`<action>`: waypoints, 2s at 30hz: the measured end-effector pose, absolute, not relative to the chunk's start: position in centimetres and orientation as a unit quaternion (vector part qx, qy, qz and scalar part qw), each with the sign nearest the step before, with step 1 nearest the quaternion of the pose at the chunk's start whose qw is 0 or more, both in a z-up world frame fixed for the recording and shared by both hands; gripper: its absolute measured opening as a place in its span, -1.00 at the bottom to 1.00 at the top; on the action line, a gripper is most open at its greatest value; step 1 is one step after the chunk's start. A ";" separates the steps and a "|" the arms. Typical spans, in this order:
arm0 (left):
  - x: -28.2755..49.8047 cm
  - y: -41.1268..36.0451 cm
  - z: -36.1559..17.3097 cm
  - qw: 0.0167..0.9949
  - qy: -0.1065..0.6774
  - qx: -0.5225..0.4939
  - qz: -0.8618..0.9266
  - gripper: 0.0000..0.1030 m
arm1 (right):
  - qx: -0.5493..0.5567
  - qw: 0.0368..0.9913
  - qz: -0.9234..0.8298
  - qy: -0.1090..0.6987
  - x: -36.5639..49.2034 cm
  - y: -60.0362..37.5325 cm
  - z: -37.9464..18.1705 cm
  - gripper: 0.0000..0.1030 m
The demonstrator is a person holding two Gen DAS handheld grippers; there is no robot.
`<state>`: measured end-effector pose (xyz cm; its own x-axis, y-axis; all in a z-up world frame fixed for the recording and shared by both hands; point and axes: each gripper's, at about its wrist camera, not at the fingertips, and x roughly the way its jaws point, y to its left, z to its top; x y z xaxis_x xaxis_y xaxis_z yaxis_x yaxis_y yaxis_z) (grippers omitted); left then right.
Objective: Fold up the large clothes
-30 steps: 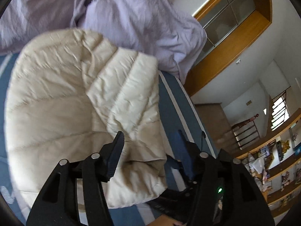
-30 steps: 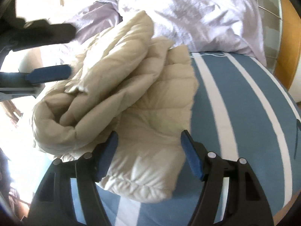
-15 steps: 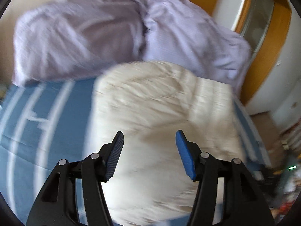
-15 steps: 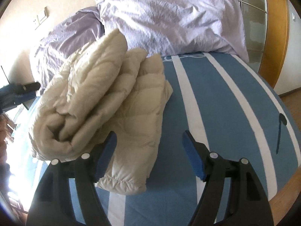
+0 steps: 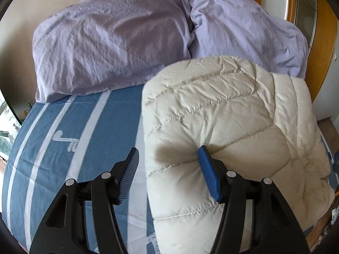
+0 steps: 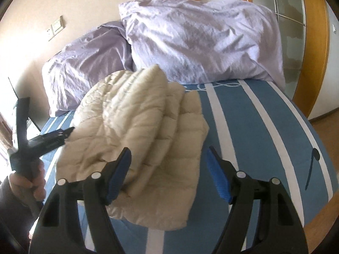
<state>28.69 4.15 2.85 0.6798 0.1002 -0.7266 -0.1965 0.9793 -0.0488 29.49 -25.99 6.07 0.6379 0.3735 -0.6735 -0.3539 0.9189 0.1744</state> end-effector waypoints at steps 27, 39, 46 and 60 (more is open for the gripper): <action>29.3 1.4 -0.4 0.910 0.409 -0.069 0.021 0.16 | 0.002 0.913 0.186 0.363 32.3 -18.9 6.0 -0.02; 29.4 1.1 -0.5 0.911 0.407 -0.066 0.017 0.17 | -0.002 0.915 0.143 0.377 33.9 -20.7 2.8 -0.13; 29.3 0.6 -0.2 0.914 0.401 -0.058 0.019 0.18 | 0.008 0.912 0.143 0.385 34.1 -21.7 0.6 -0.13; 31.7 0.7 4.5 0.928 0.367 -0.053 0.044 0.21 | 0.030 0.907 0.154 0.390 34.4 -23.0 -1.9 -0.13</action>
<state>31.68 0.72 4.53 0.7273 0.0422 -0.6850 -0.1198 0.9906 -0.0662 34.40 -23.00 -1.88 0.6480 0.3027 -0.6989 -0.2557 0.9508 0.1747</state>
